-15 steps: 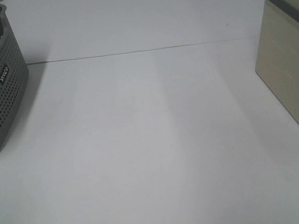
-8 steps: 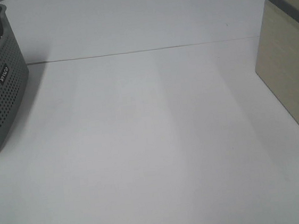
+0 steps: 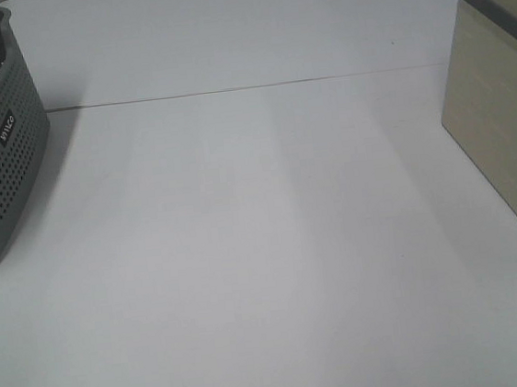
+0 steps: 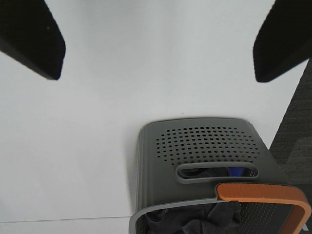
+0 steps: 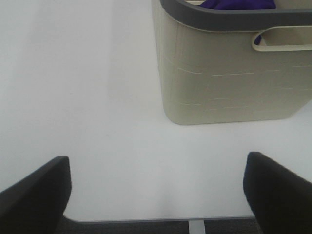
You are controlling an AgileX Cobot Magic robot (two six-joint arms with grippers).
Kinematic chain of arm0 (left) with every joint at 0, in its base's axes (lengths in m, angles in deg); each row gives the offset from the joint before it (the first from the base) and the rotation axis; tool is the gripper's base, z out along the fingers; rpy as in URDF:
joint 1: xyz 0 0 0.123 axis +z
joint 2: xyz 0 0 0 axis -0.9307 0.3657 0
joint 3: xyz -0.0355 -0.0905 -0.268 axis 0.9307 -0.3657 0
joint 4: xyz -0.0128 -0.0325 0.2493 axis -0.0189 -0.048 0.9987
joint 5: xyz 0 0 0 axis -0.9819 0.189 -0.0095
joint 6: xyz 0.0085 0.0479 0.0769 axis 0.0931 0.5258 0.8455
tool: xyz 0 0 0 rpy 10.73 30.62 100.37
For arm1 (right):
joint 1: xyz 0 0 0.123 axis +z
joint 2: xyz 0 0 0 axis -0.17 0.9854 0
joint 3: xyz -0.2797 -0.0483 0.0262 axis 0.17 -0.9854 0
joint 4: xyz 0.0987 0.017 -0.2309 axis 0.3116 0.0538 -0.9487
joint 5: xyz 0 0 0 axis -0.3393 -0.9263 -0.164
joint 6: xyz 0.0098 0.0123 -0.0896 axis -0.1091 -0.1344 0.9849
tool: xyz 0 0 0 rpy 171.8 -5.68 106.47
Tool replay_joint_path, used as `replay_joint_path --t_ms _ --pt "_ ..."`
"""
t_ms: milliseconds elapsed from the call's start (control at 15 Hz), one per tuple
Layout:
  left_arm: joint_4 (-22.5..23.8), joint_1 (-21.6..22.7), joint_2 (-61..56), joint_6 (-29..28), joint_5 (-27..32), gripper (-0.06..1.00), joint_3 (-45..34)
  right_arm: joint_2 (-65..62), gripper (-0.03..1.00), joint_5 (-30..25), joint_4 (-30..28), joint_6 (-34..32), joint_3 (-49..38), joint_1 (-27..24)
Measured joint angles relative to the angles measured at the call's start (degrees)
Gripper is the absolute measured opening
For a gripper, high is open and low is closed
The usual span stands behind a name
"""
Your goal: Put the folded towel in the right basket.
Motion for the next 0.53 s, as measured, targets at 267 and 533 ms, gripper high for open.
replay_joint_path --t_ms 267,533 --pt "0.0 0.0 0.0 0.0 0.0 0.99 0.0 0.0 0.92 0.11 -0.8 -1.38 0.0 0.0" --pt "0.0 0.0 0.0 0.0 0.0 0.99 0.0 0.0 0.92 0.11 -0.86 -1.55 0.0 0.23"
